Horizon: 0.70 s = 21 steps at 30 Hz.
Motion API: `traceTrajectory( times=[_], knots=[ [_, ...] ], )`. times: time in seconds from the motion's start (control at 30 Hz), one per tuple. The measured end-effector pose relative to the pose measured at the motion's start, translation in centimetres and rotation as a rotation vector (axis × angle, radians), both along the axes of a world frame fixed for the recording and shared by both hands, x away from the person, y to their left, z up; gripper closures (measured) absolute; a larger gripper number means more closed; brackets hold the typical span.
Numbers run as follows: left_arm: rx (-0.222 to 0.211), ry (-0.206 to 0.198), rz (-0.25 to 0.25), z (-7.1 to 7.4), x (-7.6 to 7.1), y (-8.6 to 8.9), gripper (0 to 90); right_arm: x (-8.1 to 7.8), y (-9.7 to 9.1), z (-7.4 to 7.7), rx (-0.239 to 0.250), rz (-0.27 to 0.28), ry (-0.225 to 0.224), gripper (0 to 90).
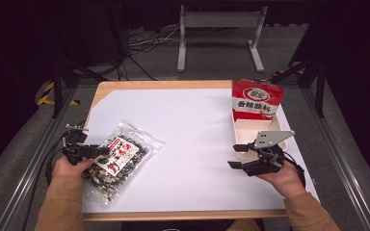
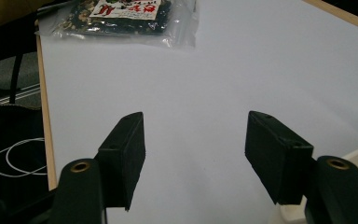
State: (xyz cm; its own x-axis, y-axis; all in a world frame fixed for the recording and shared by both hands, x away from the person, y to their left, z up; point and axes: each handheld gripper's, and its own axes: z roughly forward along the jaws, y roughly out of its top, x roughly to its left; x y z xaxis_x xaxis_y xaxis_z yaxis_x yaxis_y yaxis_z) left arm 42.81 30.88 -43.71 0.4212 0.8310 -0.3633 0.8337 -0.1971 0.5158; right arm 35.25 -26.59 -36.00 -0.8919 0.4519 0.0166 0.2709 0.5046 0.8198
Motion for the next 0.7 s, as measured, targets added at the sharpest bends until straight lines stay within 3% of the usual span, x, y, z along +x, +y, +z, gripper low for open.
traceTrajectory(
  times=[0.13, 0.33, 0.4, 0.7],
  knots=[
    [0.01, 0.011, 0.013, 0.31, -0.18, -0.26, 55.1, -0.03, 0.05, -0.01, -0.004, 0.003, -0.002, 37.4],
    [0.041, -0.003, 0.017, 0.65, -0.38, -0.31, 79.7, -0.05, 0.07, -0.01, -0.004, 0.005, -0.002, 37.4],
    [0.056, -0.001, 0.006, 0.78, -0.43, -0.43, 82.7, -0.02, 0.08, -0.05, -0.006, 0.004, 0.001, 37.4],
    [0.017, -0.001, 0.016, 1.08, -0.6, 0.0, 86.8, -0.05, 0.06, -0.08, -0.008, 0.005, 0.001, 37.4]
  ],
)
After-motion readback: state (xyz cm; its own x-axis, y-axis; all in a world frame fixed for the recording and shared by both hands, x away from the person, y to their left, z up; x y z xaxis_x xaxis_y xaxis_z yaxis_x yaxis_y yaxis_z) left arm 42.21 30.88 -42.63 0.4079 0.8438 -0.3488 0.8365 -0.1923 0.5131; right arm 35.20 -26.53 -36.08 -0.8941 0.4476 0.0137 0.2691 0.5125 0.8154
